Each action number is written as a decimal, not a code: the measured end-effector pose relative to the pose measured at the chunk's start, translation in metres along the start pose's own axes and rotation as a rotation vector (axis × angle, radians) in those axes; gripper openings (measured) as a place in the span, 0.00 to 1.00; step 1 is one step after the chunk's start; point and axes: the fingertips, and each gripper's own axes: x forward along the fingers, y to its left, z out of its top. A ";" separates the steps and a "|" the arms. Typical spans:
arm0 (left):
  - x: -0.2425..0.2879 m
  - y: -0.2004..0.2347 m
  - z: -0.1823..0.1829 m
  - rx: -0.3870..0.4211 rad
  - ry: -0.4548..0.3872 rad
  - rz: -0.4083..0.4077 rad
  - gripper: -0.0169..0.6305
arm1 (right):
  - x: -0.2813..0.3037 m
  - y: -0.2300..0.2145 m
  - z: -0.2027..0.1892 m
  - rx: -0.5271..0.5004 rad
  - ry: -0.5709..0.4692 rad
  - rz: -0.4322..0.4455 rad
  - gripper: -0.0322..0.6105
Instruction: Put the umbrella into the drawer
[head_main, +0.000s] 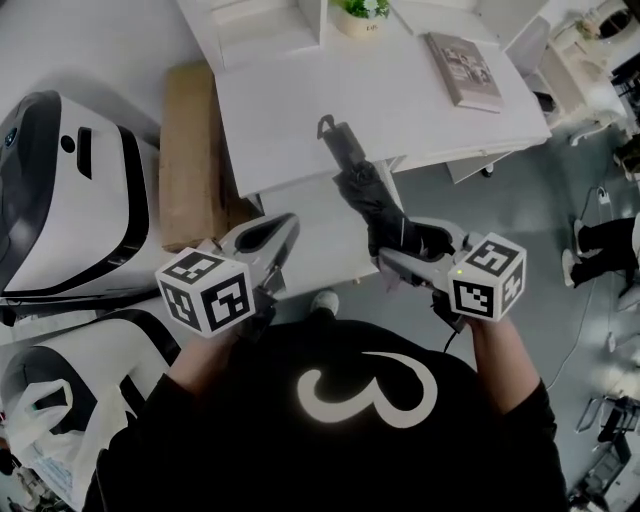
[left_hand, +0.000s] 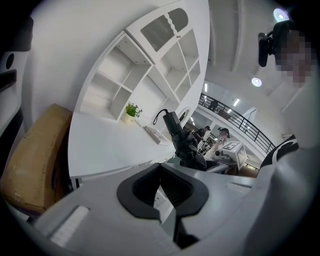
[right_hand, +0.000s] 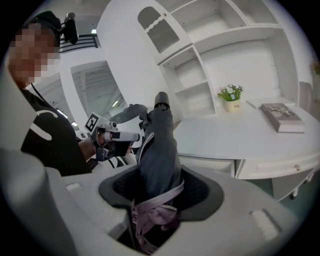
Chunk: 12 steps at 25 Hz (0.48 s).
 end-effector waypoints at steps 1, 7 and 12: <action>-0.001 0.005 0.000 -0.006 -0.001 0.008 0.04 | 0.006 -0.002 -0.001 -0.021 0.020 0.002 0.41; -0.005 0.032 -0.004 -0.045 -0.007 0.061 0.04 | 0.035 -0.016 -0.017 -0.128 0.155 0.012 0.41; -0.006 0.045 -0.014 -0.076 0.011 0.082 0.04 | 0.052 -0.022 -0.033 -0.177 0.252 0.039 0.41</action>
